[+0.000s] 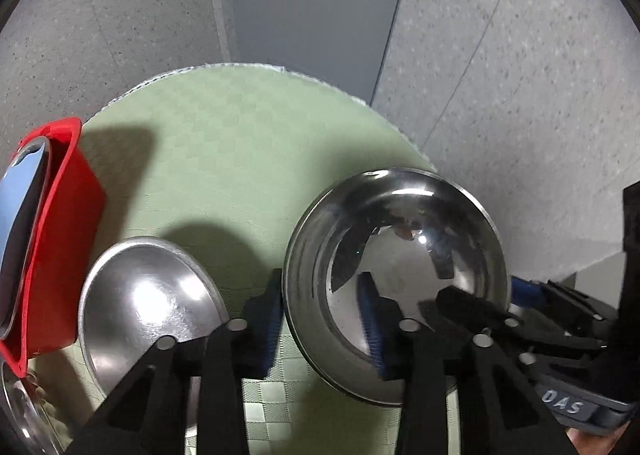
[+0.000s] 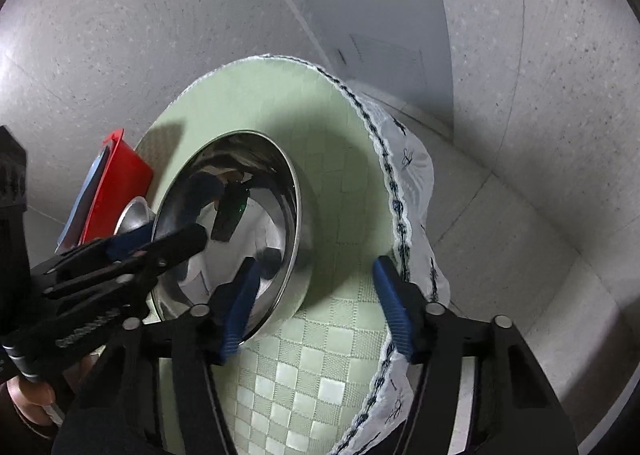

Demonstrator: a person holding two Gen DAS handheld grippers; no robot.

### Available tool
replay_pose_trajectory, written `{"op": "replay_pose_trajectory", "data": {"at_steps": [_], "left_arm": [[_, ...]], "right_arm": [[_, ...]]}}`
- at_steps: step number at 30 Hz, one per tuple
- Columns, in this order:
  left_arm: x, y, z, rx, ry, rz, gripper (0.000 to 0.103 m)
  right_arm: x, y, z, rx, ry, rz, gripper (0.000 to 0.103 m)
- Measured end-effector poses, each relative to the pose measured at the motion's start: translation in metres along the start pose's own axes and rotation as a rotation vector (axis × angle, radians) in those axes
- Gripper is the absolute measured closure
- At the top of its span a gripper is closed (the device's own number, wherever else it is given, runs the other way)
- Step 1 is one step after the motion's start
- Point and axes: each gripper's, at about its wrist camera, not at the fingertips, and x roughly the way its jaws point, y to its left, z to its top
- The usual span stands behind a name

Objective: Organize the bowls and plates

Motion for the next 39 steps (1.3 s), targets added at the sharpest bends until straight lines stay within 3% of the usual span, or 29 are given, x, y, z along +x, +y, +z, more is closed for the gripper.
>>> {"op": "replay_pose_trajectory", "data": {"at_steps": [3,6,12,18,24,33,39], "left_arm": [[0.006,-0.008,0.006,0.009,-0.001,0.001,0.084],[0.007,-0.013,0.002,0.015,-0.014,-0.006,0.086],[-0.033,0.004,-0.017,-0.004,-0.104,-0.049,0.086],[-0.095,0.062,-0.055,-0.072,-0.207,-0.065,0.086],[-0.146,0.139,-0.116,-0.159,-0.272,-0.034,0.086],[-0.188,0.252,-0.219,-0.239,-0.242,0.066,0.086],[-0.189,0.285,-0.246,-0.253,-0.190,0.076,0.086]], "right_arm": [[0.005,-0.003,0.003,0.012,0.020,0.050,0.073],[0.003,0.000,0.001,0.009,0.008,0.033,0.073],[-0.019,0.024,0.000,-0.015,-0.050,0.027,0.073],[-0.044,0.092,-0.003,-0.097,-0.123,0.052,0.073],[-0.033,0.189,-0.029,-0.204,-0.128,0.090,0.073],[0.029,0.306,-0.087,-0.279,-0.026,0.156,0.073],[0.065,0.339,-0.110,-0.292,0.037,0.115,0.073]]}}
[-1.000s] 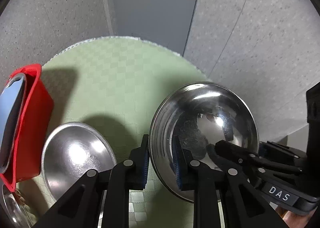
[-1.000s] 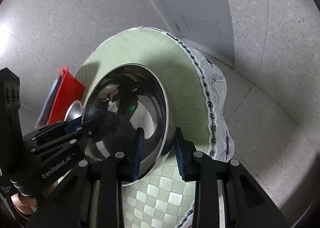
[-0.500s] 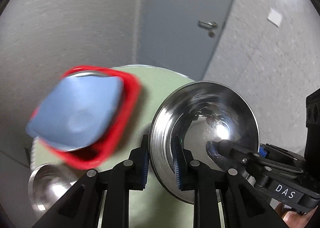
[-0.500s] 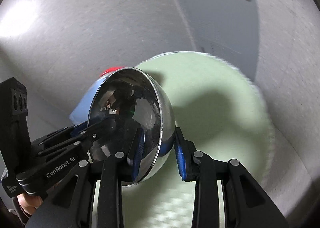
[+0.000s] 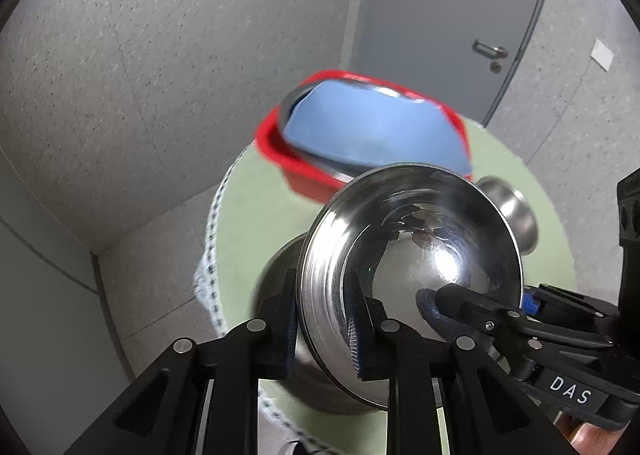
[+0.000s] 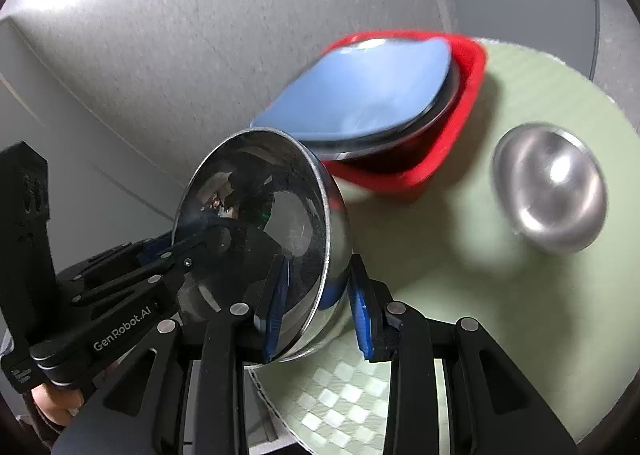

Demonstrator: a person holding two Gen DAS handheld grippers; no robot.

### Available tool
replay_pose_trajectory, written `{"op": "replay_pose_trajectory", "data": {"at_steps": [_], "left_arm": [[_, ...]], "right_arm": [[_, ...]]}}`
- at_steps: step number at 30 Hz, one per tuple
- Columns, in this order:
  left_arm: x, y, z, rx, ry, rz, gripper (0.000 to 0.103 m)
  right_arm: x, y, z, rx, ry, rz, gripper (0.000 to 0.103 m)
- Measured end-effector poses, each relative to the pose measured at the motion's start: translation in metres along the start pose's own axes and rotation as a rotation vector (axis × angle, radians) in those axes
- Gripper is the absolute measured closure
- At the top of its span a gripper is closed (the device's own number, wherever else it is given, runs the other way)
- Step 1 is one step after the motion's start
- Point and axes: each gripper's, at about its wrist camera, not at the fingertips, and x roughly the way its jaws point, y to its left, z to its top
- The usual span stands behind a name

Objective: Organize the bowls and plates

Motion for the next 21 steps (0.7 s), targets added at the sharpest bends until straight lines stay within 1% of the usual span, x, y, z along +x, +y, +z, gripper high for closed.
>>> {"op": "replay_pose_trajectory", "data": {"at_steps": [6,8,9,10,14,16,18,21], "left_arm": [[0.016,0.024,0.001,-0.002,0.052,-0.020,0.086],[0.024,0.026,0.002,0.007,0.060,-0.012,0.086],[0.026,0.027,0.002,0.009,0.069,-0.015,0.086],[0.037,0.031,0.005,0.010,0.078,-0.023,0.086],[0.046,0.033,0.006,0.022,0.072,-0.034,0.086],[0.044,0.034,0.005,0.024,0.073,-0.038,0.084],[0.043,0.033,0.004,0.032,0.072,-0.031,0.084],[0.042,0.030,0.002,0.042,0.073,-0.030,0.082]], "right_arm": [[0.022,0.007,-0.004,-0.002,0.043,-0.048,0.073],[0.027,0.011,-0.007,-0.002,0.054,-0.058,0.073],[0.031,0.013,-0.004,-0.003,0.061,-0.067,0.071],[0.034,0.013,-0.004,-0.003,0.068,-0.074,0.070],[0.039,0.013,-0.004,-0.007,0.068,-0.104,0.070],[0.040,0.015,-0.006,-0.009,0.072,-0.112,0.070],[0.040,0.016,-0.005,-0.015,0.079,-0.128,0.067],[0.044,0.024,-0.001,-0.032,0.083,-0.143,0.057]]}}
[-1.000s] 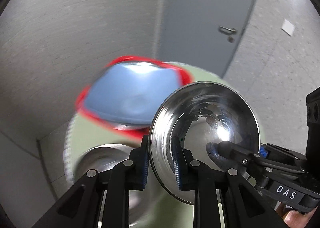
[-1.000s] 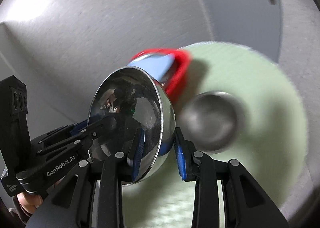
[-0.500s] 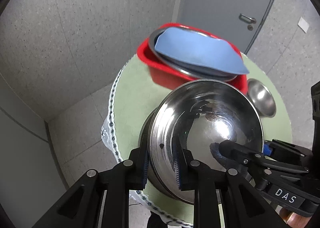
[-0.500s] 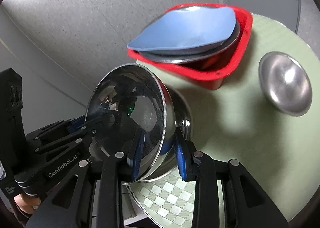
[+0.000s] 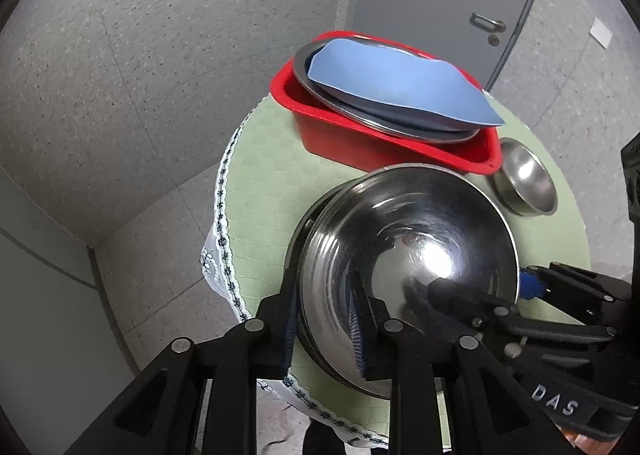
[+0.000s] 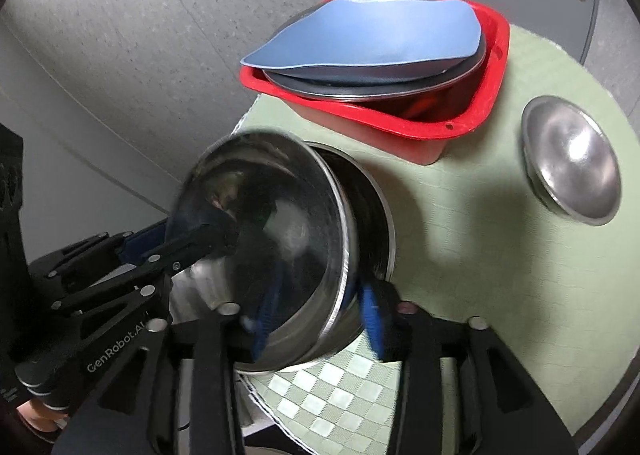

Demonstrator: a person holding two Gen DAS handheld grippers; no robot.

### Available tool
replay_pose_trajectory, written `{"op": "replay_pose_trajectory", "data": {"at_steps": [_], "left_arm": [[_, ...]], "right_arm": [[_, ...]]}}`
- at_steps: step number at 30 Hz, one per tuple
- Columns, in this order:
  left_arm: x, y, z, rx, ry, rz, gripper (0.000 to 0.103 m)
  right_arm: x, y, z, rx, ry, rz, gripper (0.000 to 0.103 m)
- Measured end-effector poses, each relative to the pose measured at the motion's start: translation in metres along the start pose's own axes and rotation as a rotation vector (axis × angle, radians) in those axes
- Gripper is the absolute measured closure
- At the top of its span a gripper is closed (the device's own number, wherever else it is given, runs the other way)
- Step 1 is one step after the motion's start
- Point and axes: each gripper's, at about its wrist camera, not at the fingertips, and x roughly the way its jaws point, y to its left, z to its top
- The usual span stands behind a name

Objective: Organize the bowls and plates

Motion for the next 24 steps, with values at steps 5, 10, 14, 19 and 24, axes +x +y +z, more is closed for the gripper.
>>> {"op": "replay_pose_trajectory", "data": {"at_steps": [5,10,14,19,24], "left_arm": [[0.001,-0.001,-0.001,-0.011,0.005,-0.010,0.081],[0.007,-0.006,-0.004,-0.004,0.022,0.001,0.080],[0.006,-0.010,-0.006,-0.007,0.017,0.019,0.080],[0.010,-0.011,-0.005,-0.025,0.023,0.014,0.075],[0.008,-0.016,-0.004,-0.034,0.015,0.016,0.057]], "right_arm": [[-0.001,0.005,0.001,-0.027,-0.011,-0.022,0.057],[-0.006,0.004,-0.002,-0.021,-0.020,-0.022,0.056],[-0.009,0.000,-0.004,-0.013,-0.021,0.003,0.056],[-0.009,-0.007,-0.001,0.002,-0.019,0.049,0.055],[-0.016,-0.019,-0.004,0.030,-0.044,0.083,0.035]]}}
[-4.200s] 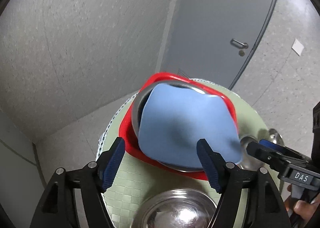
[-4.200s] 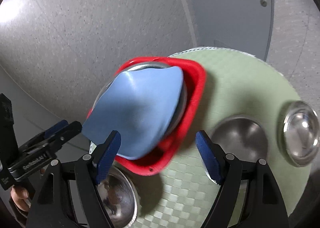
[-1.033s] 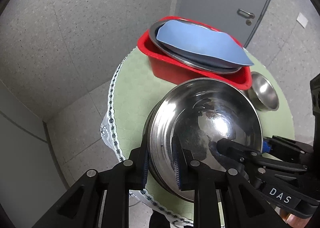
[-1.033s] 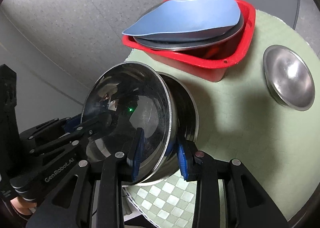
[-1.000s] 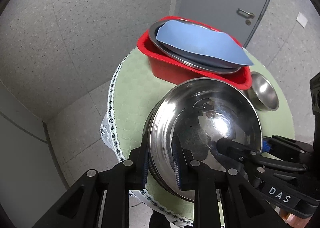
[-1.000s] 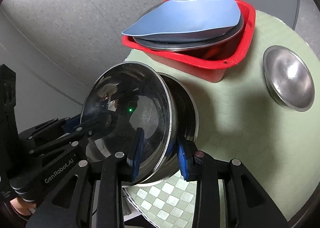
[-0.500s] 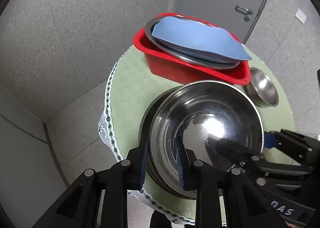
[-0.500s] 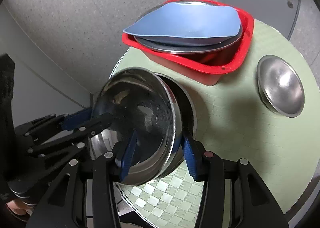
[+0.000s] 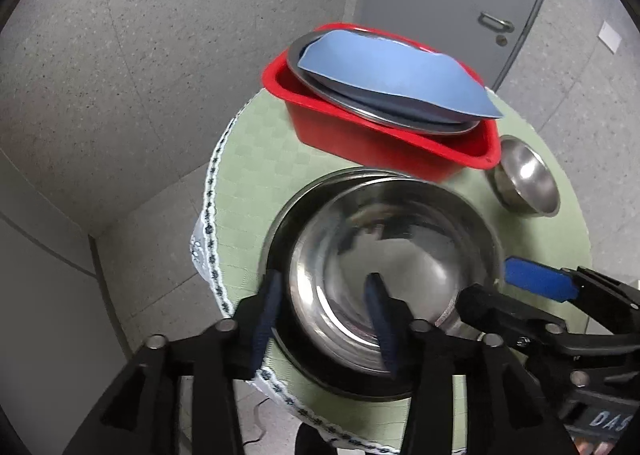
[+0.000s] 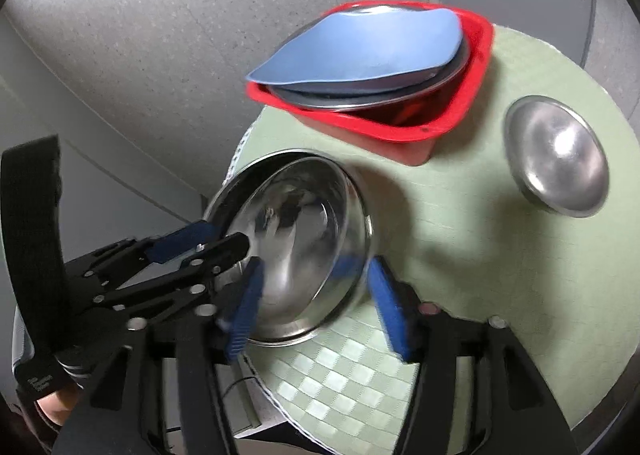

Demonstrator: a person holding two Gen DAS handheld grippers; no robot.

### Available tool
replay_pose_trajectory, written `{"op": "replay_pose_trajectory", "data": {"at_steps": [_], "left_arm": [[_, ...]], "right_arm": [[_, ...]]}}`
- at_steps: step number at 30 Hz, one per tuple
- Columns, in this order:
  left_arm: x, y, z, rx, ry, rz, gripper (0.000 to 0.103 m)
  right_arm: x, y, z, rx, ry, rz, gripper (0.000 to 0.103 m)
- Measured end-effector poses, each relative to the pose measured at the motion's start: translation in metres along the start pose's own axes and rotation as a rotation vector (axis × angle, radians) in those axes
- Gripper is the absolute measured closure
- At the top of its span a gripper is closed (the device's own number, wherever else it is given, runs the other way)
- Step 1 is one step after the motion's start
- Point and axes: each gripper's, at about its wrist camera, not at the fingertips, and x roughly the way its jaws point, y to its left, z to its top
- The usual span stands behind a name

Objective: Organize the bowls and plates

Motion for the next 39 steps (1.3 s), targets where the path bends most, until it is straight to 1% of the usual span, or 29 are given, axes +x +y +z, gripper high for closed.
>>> {"op": "replay_pose_trajectory", "data": {"at_steps": [3,5,6,7,10,14,17,20,22,25,26,28,30,32,33,34,35,36,37,38,39], "left_arm": [[0.002,-0.009,-0.001,0.004,-0.002,0.041,0.055],[-0.003,-0.018,0.000,0.005,-0.024,0.064,0.055],[-0.008,-0.026,0.002,0.014,-0.044,0.063,0.054],[-0.011,-0.034,0.004,0.022,-0.057,0.058,0.050],[-0.022,-0.058,0.011,0.030,-0.100,0.011,0.044],[-0.027,-0.103,0.020,0.047,-0.127,-0.067,0.043],[-0.020,-0.137,0.030,0.064,-0.127,-0.102,0.043],[-0.002,-0.166,0.041,0.062,-0.095,-0.125,0.043],[0.015,-0.182,0.049,0.036,-0.070,-0.113,0.043],[0.038,-0.194,0.058,-0.015,-0.032,-0.093,0.043],[0.045,-0.198,0.060,-0.026,-0.025,-0.076,0.043],[0.059,-0.205,0.068,-0.044,-0.008,-0.057,0.044],[0.073,-0.208,0.071,-0.051,0.009,-0.023,0.045],[0.086,-0.213,0.072,-0.074,0.037,-0.003,0.045],[0.091,-0.213,0.073,-0.079,0.046,0.004,0.045],[0.095,-0.214,0.073,-0.074,0.049,0.016,0.045],[0.101,-0.215,0.075,-0.072,0.059,0.023,0.046],[0.109,-0.215,0.077,-0.077,0.073,0.021,0.056],[0.116,-0.214,0.078,-0.086,0.094,-0.003,0.076],[0.120,-0.213,0.078,-0.085,0.104,-0.026,0.079],[0.121,-0.213,0.079,-0.078,0.099,-0.033,0.081]], "right_arm": [[-0.003,-0.010,-0.001,0.009,-0.009,0.029,0.035],[-0.010,-0.021,-0.004,0.018,-0.024,0.048,0.035],[-0.018,-0.031,-0.006,0.024,-0.043,0.058,0.035],[-0.025,-0.039,-0.006,0.029,-0.063,0.053,0.035],[-0.048,-0.062,-0.004,0.046,-0.113,0.040,0.035],[-0.079,-0.109,0.004,0.086,-0.187,-0.011,0.034],[-0.090,-0.155,0.012,0.138,-0.208,-0.066,0.033],[-0.088,-0.190,0.021,0.175,-0.191,-0.083,0.033],[-0.081,-0.213,0.025,0.180,-0.167,-0.101,0.033],[-0.059,-0.233,0.038,0.165,-0.120,-0.097,0.033],[-0.054,-0.238,0.039,0.160,-0.102,-0.088,0.033],[-0.037,-0.248,0.044,0.161,-0.062,-0.042,0.033],[-0.022,-0.255,0.048,0.157,-0.026,-0.031,0.039],[-0.010,-0.262,0.052,0.152,-0.001,-0.012,0.043],[-0.003,-0.265,0.053,0.151,0.018,0.006,0.047],[-0.001,-0.265,0.053,0.142,0.019,0.013,0.050],[0.000,-0.263,0.055,0.118,0.015,0.015,0.057],[0.004,-0.263,0.056,0.115,0.024,0.035,0.066],[0.006,-0.262,0.056,0.116,0.032,0.050,0.070],[0.008,-0.260,0.055,0.108,0.038,0.058,0.073],[0.010,-0.259,0.056,0.101,0.040,0.060,0.079]]}}
